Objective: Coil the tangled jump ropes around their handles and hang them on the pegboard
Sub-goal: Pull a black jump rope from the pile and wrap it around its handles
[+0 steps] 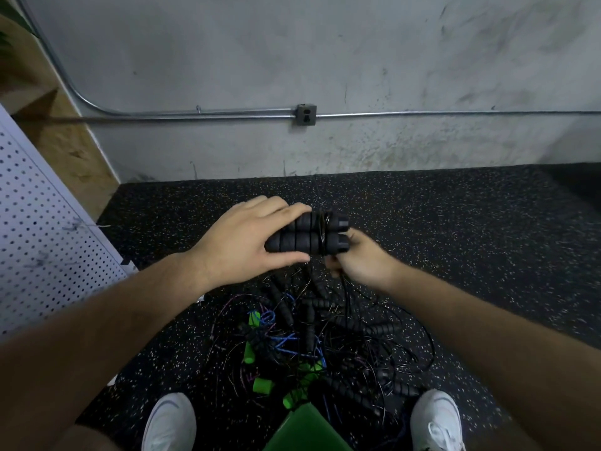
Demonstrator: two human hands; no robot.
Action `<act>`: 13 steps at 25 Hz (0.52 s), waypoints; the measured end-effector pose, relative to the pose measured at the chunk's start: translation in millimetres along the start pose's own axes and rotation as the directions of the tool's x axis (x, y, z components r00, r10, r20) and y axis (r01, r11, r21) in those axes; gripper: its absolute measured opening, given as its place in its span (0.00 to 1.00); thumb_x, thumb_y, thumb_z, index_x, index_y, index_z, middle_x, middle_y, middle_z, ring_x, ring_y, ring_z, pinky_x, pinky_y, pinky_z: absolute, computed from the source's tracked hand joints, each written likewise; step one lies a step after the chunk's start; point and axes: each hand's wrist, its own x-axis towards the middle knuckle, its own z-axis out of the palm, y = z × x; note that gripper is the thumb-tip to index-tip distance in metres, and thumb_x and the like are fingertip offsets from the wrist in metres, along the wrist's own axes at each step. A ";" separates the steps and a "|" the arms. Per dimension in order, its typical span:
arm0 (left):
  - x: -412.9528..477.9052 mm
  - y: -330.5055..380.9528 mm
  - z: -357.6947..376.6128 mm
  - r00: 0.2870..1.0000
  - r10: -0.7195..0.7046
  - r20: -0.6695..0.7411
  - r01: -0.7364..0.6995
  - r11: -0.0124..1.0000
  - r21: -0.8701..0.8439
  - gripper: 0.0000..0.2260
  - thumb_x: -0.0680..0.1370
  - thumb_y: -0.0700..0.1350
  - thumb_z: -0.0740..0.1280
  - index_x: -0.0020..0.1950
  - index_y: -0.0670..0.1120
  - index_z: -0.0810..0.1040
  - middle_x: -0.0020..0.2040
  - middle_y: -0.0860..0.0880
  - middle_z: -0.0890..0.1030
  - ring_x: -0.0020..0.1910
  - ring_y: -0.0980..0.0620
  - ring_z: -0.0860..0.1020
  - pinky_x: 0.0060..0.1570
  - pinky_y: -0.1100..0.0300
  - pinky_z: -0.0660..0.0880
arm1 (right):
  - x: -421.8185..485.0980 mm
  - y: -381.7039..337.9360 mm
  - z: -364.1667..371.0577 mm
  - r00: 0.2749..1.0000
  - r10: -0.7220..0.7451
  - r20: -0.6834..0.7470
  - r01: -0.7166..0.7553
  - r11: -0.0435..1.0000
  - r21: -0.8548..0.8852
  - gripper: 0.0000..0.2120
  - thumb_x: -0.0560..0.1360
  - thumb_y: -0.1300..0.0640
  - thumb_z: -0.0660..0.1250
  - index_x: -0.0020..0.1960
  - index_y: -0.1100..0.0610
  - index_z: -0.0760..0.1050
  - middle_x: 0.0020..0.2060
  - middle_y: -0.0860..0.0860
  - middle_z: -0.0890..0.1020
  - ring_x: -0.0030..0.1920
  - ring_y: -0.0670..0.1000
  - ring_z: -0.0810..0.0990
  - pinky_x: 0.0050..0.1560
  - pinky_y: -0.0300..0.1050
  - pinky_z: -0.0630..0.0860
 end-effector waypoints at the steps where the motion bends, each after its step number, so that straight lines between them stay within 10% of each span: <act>1: 0.5 -1.8 0.4 1.000 -0.017 -0.011 0.018 0.999 0.033 0.33 0.75 0.71 0.59 0.75 0.55 0.67 0.57 0.55 0.76 0.54 0.52 0.74 0.57 0.49 0.75 | -4.8 0.6 12.1 0.999 0.031 0.017 -0.031 0.999 -0.035 0.13 0.85 0.60 0.54 0.43 0.59 0.72 0.33 0.53 0.73 0.35 0.52 0.70 0.40 0.44 0.72; 9: -0.2 -21.2 8.7 0.990 -0.139 0.033 0.123 0.945 0.303 0.34 0.75 0.68 0.60 0.77 0.52 0.67 0.58 0.50 0.77 0.55 0.47 0.75 0.53 0.50 0.73 | -36.6 -36.3 44.0 0.949 0.224 0.224 -0.177 0.961 -0.211 0.14 0.85 0.52 0.56 0.54 0.62 0.72 0.33 0.50 0.72 0.27 0.47 0.71 0.26 0.37 0.70; 13: 1.2 -21.7 9.9 0.992 -0.091 0.082 0.059 0.944 0.326 0.33 0.74 0.67 0.61 0.75 0.51 0.69 0.58 0.49 0.78 0.54 0.46 0.76 0.51 0.50 0.73 | -35.3 -68.2 16.7 0.991 0.030 0.128 0.063 0.747 -0.662 0.17 0.84 0.48 0.57 0.49 0.55 0.79 0.31 0.46 0.77 0.30 0.46 0.74 0.30 0.40 0.69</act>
